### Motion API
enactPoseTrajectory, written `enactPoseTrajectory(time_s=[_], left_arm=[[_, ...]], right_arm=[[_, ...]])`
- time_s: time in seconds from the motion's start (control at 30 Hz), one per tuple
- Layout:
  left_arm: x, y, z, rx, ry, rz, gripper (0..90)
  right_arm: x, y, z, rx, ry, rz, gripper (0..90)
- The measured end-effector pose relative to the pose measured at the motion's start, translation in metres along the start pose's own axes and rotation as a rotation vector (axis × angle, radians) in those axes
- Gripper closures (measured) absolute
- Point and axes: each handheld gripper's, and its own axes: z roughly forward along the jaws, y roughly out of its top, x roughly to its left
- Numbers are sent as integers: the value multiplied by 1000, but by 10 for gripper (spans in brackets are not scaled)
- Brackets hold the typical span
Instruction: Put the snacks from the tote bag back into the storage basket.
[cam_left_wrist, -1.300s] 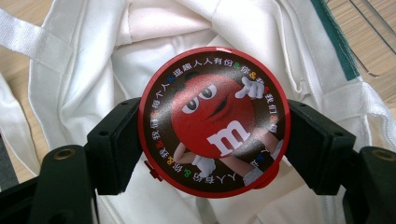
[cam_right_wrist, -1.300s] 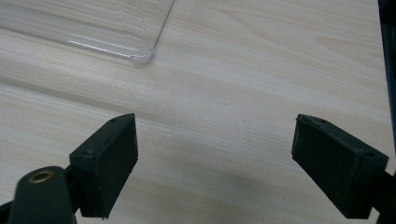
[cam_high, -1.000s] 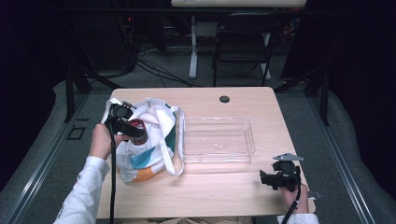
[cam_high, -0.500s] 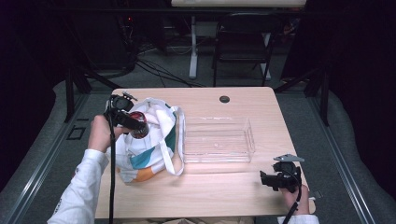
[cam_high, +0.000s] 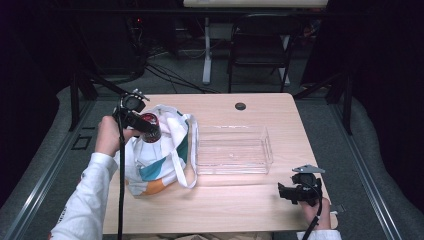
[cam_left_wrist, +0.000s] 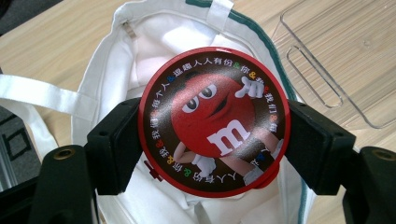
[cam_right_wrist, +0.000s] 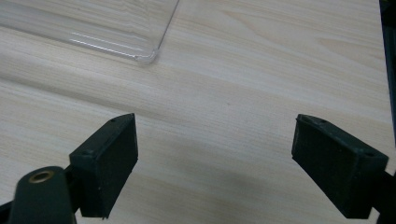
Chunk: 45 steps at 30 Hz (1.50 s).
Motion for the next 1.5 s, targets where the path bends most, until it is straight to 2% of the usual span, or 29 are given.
enactPoseTrajectory(time_s=[0.27,0.63,1.13,1.47,1.5], left_arm=[[-7,12,-9,-17,1,21,258],[-14,28,-11,-6,-9,58,258],[-38,52,-13,-23,-29,115,258],[-52,60,-10,-27,-63,139,258],[-57,62,-8,-27,-74,146,258]], right_arm=[[1,0,0,1,1,1,140],[0,0,1,0,2,2,140],[1,0,0,-1,5,0,140],[0,0,1,-1,5,3,140],[1,0,1,2,3,5,140]])
